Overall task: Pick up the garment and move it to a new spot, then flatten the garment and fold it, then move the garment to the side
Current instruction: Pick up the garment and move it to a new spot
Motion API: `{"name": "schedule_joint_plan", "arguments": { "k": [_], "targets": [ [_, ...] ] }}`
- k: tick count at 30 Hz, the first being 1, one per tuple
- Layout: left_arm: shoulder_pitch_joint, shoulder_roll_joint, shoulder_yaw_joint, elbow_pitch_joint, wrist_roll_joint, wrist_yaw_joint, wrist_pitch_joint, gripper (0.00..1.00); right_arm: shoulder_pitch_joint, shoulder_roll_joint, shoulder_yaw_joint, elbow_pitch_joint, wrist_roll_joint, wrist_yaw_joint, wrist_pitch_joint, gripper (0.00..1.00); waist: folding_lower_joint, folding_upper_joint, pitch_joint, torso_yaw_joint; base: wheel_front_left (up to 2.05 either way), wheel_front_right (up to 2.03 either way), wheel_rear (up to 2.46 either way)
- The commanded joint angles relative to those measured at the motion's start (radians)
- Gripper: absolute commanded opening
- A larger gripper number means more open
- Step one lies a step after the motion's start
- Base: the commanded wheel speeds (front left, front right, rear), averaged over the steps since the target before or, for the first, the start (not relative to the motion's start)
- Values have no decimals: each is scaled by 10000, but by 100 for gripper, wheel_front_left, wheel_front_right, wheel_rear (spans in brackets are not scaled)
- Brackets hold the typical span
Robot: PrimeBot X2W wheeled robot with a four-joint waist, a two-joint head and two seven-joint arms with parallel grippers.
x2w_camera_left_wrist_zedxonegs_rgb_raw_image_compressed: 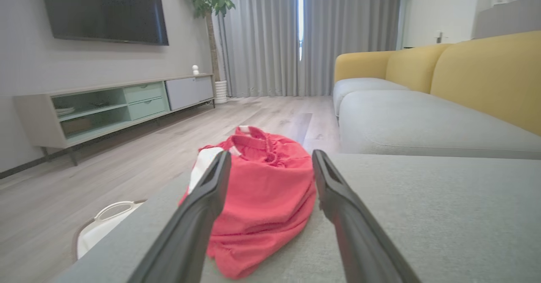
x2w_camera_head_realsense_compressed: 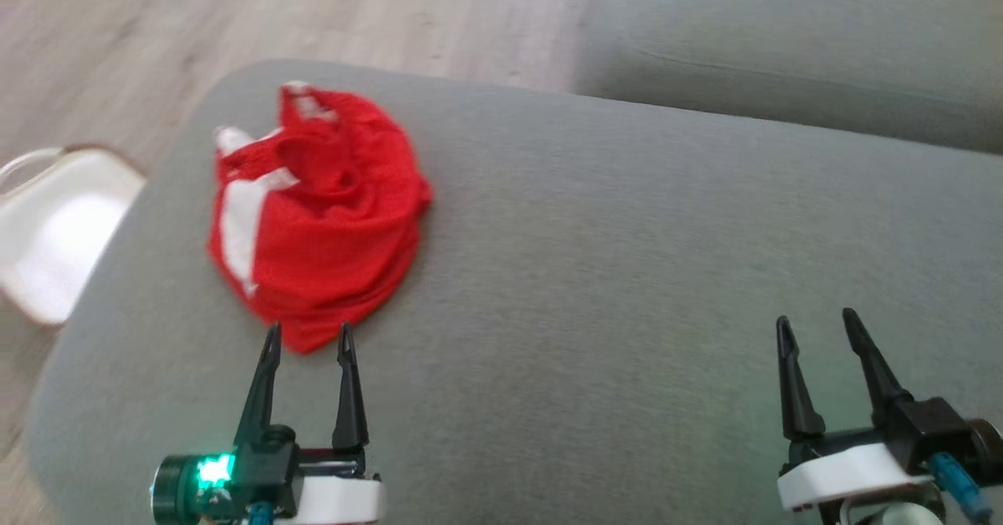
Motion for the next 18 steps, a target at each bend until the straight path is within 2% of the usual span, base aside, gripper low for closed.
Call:
{"name": "schedule_joint_plan", "arguments": {
  "k": [1, 10, 18],
  "targets": [
    [-511, 24, 291, -283, -57, 64, -95, 100, -460, -108, 288, -310, -88, 75, -109, 100, -1, 0, 22, 656, 0, 0, 0],
    [-373, 24, 558, -345, -36, 118, -95, 100, -573, -108, 513, -296, -82, 75, -109, 100, -1, 0, 62, 2166, 0, 0, 0],
    [-287, 24, 900, -537, -105, 410, -95, 100, -698, -108, 710, -214, -195, 75, -109, 100, -1, 0, 407, 2425, 0, 0, 0]
  ]
}}
